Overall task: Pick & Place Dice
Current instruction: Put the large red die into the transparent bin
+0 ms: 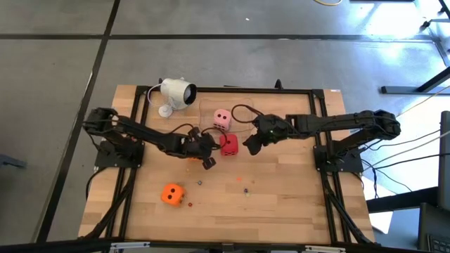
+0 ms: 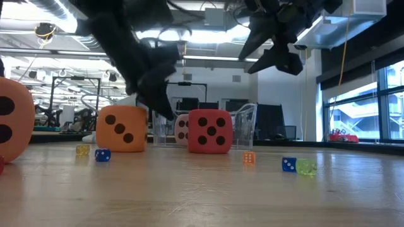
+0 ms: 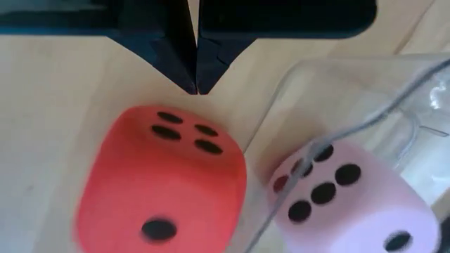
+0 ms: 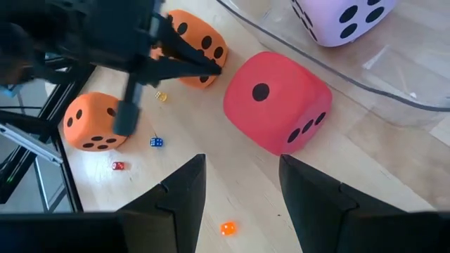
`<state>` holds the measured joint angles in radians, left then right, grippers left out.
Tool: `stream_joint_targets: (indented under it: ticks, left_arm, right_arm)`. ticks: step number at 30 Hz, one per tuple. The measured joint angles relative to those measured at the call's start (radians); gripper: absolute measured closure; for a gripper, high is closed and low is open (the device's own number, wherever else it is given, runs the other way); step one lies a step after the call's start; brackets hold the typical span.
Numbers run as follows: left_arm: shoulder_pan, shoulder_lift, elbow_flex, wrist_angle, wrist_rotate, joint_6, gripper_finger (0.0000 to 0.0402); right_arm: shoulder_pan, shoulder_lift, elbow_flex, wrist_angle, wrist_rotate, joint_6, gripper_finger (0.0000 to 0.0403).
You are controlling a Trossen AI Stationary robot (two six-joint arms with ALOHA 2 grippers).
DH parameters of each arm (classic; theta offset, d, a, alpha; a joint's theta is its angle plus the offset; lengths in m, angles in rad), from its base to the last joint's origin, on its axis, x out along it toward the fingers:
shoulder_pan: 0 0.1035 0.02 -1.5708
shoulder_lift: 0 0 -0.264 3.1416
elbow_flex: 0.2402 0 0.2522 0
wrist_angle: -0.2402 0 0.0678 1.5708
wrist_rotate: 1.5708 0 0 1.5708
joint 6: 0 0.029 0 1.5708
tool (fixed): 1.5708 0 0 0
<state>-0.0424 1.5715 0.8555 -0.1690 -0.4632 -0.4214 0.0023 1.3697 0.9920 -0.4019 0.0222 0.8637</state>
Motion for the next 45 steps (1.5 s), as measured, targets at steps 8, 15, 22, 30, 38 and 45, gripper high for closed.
stream_joint_targets:
  ticks: [8,15,22,30,38,45]
  left_arm:
    - [0.002,0.083,0.004,0.088,-0.084,0.092,0.0400]
    - [-0.002,0.086,0.001,0.137,-0.063,0.132,0.0400]
    - [-0.012,0.088,0.000,0.142,-0.099,0.182,0.0400]
    - [-0.017,0.095,0.000,0.160,-0.126,0.198,0.0400]
    - [-0.018,0.144,0.002,0.238,-0.112,0.216,0.0400]
    - [-0.045,0.154,0.001,0.250,-0.118,0.232,0.0400]
  right_arm:
    - [0.040,0.000,0.000,-0.058,0.110,0.131,0.0222]
    - [0.009,0.032,-0.001,-0.202,0.098,0.266,0.0189]
    - [-0.003,0.138,-0.001,-0.011,-0.016,0.380,0.0149]
    - [-0.003,0.261,-0.001,0.041,-0.041,0.410,0.0140]
    - [-0.027,0.275,0.000,0.100,0.006,0.382,0.0140]
    - [-0.063,0.275,0.000,0.095,0.051,0.342,0.0140]
